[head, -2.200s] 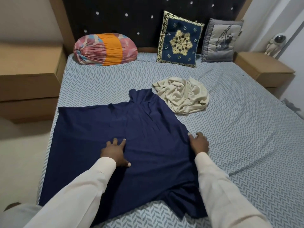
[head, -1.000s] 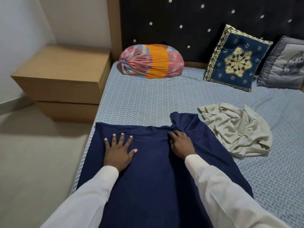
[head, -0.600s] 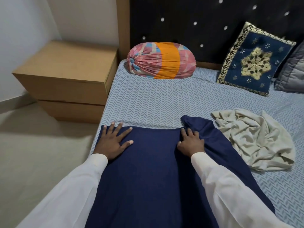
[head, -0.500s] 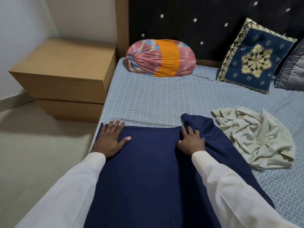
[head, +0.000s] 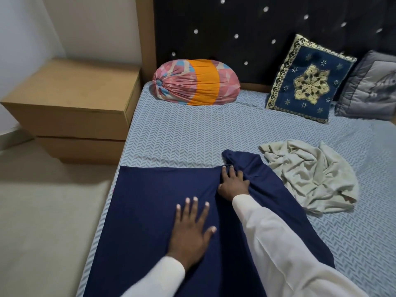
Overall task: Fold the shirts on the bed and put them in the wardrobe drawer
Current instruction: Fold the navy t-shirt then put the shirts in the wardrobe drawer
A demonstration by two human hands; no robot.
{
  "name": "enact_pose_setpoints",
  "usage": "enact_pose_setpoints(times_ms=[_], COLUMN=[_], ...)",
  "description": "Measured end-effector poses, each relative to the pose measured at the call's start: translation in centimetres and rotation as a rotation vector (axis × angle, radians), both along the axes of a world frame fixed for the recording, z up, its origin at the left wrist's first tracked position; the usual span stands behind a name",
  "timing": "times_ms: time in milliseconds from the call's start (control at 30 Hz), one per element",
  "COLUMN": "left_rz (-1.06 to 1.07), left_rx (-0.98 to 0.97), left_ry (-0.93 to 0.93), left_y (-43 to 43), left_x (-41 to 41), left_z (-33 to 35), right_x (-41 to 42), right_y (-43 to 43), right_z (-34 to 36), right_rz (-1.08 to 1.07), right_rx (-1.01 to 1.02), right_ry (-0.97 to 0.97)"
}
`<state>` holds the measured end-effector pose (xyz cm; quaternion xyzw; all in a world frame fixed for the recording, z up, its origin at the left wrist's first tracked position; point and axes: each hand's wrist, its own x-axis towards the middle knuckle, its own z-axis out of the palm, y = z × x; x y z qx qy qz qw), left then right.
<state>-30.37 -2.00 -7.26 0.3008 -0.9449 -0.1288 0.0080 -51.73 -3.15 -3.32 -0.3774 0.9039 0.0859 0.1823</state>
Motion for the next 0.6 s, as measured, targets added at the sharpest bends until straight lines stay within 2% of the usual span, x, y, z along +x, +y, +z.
enact_pose_setpoints(times_ms=[67,100,167,200,267,300,367,400,500,600], left_rz=[-0.025,-0.027,-0.034,-0.04,-0.04,-0.038,-0.038,-0.038,-0.04,-0.062], left_rx=[0.006,-0.003,-0.018,-0.015,-0.004,-0.002,0.002,0.008,0.034,0.051], left_ry=[-0.055,-0.069,-0.09,-0.103,-0.132,-0.144,-0.169,-0.186,-0.229,-0.244], left_y=[2.8,3.3,3.4,3.4,3.4,3.4,3.4,3.3,3.1,3.0], left_x=[0.1,0.3,0.4,0.4,0.2,0.2,0.1,0.1,-0.1,-0.2], left_z=[-0.4,-0.7,-0.9,-0.9,-1.0,-1.0,-1.1,-1.1,-1.1,-1.4], right_x=[-0.7,-1.3,-2.5,-3.2,-5.1,-6.0,-7.9,-9.1,-11.7,-12.9], right_y=[0.8,1.5,3.7,5.4,9.0,11.0,14.5,15.9,18.2,18.8], right_z=[0.7,1.0,1.5,1.5,1.2,1.2,1.3,1.1,0.4,0.7], right_rz=[0.033,0.034,-0.029,-0.115,-0.344,-0.482,-0.793,-0.884,-0.833,-0.774], right_rx=[-0.06,-0.16,-0.513,-0.682,-0.846,-0.865,-0.833,-0.782,-0.687,-0.73], right_ry=[-0.078,-0.136,-0.174,-0.09,0.159,0.21,0.126,0.073,-0.135,-0.13])
